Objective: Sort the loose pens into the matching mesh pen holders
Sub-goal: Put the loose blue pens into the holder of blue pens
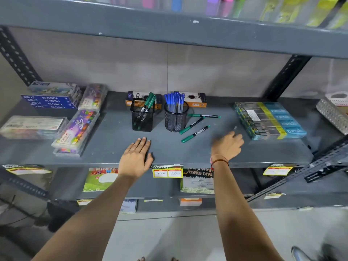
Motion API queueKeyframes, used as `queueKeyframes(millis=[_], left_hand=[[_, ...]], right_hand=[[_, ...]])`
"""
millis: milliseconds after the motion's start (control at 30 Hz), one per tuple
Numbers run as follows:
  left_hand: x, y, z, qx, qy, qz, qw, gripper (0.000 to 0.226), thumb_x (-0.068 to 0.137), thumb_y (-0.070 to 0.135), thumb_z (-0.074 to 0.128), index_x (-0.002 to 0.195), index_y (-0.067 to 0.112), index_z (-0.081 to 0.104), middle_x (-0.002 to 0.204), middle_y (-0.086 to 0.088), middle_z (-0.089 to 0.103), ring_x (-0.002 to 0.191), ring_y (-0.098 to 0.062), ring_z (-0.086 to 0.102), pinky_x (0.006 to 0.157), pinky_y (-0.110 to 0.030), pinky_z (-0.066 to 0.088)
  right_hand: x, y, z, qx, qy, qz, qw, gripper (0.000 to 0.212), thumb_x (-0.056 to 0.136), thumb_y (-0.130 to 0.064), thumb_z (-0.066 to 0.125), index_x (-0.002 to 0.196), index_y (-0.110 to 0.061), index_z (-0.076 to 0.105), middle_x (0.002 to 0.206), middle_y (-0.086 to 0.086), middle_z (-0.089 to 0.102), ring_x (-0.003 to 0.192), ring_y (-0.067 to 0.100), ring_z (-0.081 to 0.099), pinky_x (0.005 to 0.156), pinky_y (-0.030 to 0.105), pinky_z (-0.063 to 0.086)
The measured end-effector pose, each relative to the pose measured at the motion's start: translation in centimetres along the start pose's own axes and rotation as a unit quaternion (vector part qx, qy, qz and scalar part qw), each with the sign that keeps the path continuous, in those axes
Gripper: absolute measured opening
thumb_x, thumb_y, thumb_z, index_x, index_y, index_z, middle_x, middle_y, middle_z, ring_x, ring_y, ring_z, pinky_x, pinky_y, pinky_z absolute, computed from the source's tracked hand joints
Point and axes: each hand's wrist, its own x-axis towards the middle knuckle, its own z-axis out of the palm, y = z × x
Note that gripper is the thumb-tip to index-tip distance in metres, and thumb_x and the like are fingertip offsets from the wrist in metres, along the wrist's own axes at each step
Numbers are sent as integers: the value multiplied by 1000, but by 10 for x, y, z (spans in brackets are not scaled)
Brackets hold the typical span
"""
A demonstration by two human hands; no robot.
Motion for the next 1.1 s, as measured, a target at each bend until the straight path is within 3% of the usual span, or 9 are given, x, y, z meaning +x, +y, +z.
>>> queueKeyframes(millis=[133,333,500,700,800,900,967,1033,1100], left_hand=[[1,-2,1,5,-5,-2,1000,65,85,40,18,130,5,49,138,-17,49,129,-32,43,107,-45,33],[0,-1,1,5,-4,2,1000,67,85,42,15,132,5,47,139,-17,48,130,-31,41,109,-44,31],[-1,-1,0,1,-5,2,1000,68,85,43,15,132,6,46,140,-16,47,131,-31,40,109,-45,31],[-2,0,-1,5,-8,-5,1000,68,86,44,13,134,7,45,142,-14,45,133,-28,38,110,-43,30],[-3,0,1,-3,-5,-8,1000,67,85,43,16,132,7,47,140,-14,48,131,-29,41,108,-43,32],[-2,1,0,-13,2,-8,1000,66,84,43,19,129,6,50,137,-15,50,129,-30,44,107,-43,33],[-1,1,0,-13,4,-7,1000,66,84,43,18,130,7,50,138,-14,50,130,-29,43,108,-42,32],[0,0,-1,-9,6,-9,1000,67,84,44,17,132,9,48,140,-13,48,131,-27,41,110,-41,30],[0,0,-2,-7,6,-11,1000,68,84,45,16,133,9,47,141,-12,47,132,-26,40,110,-40,29]], right_hand=[[-9,20,4,20,-31,60,998,45,87,-30,63,114,5,52,123,23,50,119,38,43,89,48,46],[-6,22,0,22,-34,50,998,27,97,-13,47,114,7,53,124,24,52,121,39,42,89,47,48],[3,9,-24,155,20,8,988,25,98,-14,46,110,6,51,121,26,56,114,40,52,86,46,45],[14,-55,-64,400,49,-98,910,16,91,-11,60,102,1,60,92,17,70,79,18,61,74,17,47],[15,-89,-77,455,85,-130,877,18,85,-3,63,101,4,60,76,12,66,69,20,60,64,-1,40],[15,-117,-81,443,111,-181,871,15,83,-1,63,97,1,62,80,18,74,73,29,68,67,6,41],[15,-130,-74,408,76,-227,881,13,85,-1,61,97,1,63,86,21,74,77,32,69,67,5,41],[13,-139,-61,353,18,-277,894,15,87,1,57,100,3,65,93,25,72,84,36,68,77,25,48],[7,-141,-44,275,-27,-300,913,18,89,1,53,101,1,66,97,26,71,90,39,68,80,38,52]])
